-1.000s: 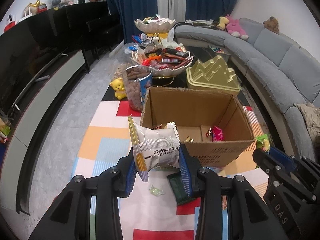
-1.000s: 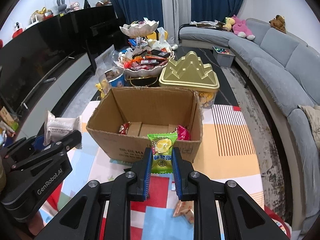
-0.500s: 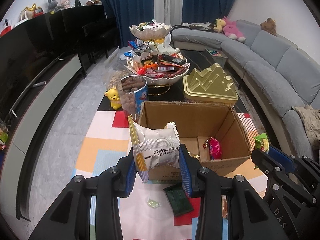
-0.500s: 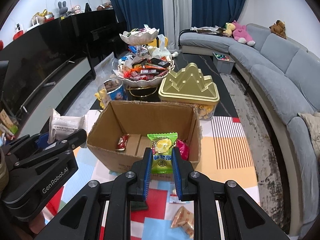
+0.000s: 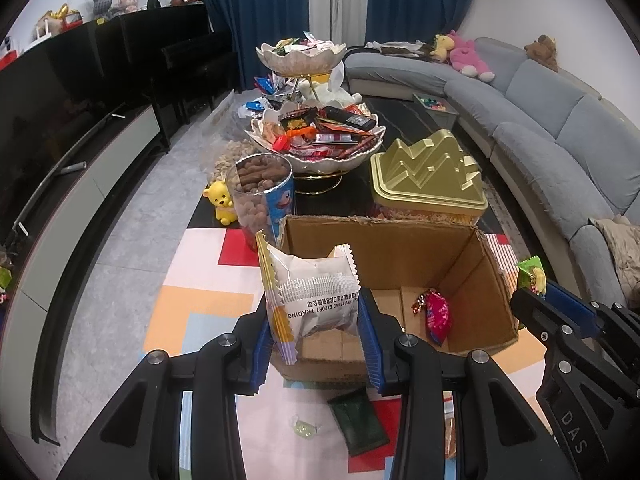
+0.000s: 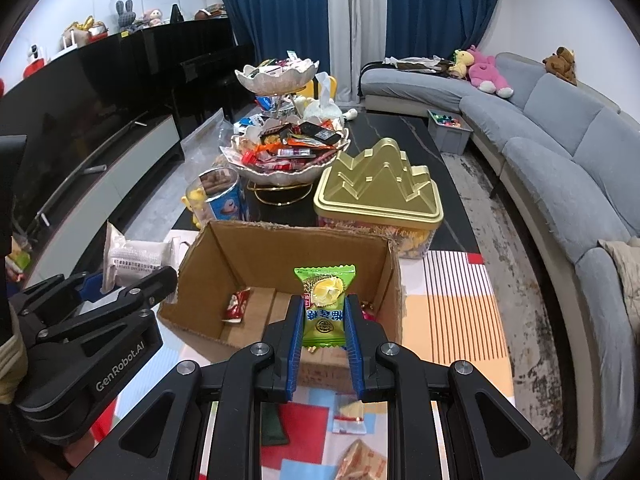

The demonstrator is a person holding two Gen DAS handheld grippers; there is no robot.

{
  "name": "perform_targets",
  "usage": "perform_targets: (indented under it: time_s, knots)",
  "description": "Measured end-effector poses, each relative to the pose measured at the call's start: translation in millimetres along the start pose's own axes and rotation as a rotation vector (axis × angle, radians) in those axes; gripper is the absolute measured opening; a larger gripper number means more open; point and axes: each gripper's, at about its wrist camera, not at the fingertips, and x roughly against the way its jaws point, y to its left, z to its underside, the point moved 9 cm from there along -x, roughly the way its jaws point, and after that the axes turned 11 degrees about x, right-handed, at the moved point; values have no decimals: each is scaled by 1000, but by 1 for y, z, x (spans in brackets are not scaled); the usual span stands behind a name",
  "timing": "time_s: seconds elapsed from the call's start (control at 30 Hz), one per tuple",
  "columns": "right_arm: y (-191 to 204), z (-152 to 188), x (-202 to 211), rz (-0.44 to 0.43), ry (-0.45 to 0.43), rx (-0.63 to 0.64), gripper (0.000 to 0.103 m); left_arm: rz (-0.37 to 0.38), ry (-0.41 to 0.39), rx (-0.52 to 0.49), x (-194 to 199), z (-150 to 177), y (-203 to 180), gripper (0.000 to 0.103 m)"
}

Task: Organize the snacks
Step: 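Lift the biscuit packet in the left tool while the right tool carries the lemon candy over the box, then open the right tool to drop the lemon candy while the left tool releases the biscuit packet into the box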

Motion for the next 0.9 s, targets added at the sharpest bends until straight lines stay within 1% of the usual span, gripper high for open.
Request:
perform_targets:
  time_s: [0.37, 0.63, 0.9]
  knots:
    - [-4, -11, -20, 3, 14, 17, 21, -3, 18, 3, -23, -9, -1, 38]
    - [-2, -12, -36, -7, 45, 43, 21, -9, 27, 2, -37, -13, -1, 38]
    - [0, -16, -43, -12, 46, 49, 21, -10, 37, 3, -43, -13, 0, 39]
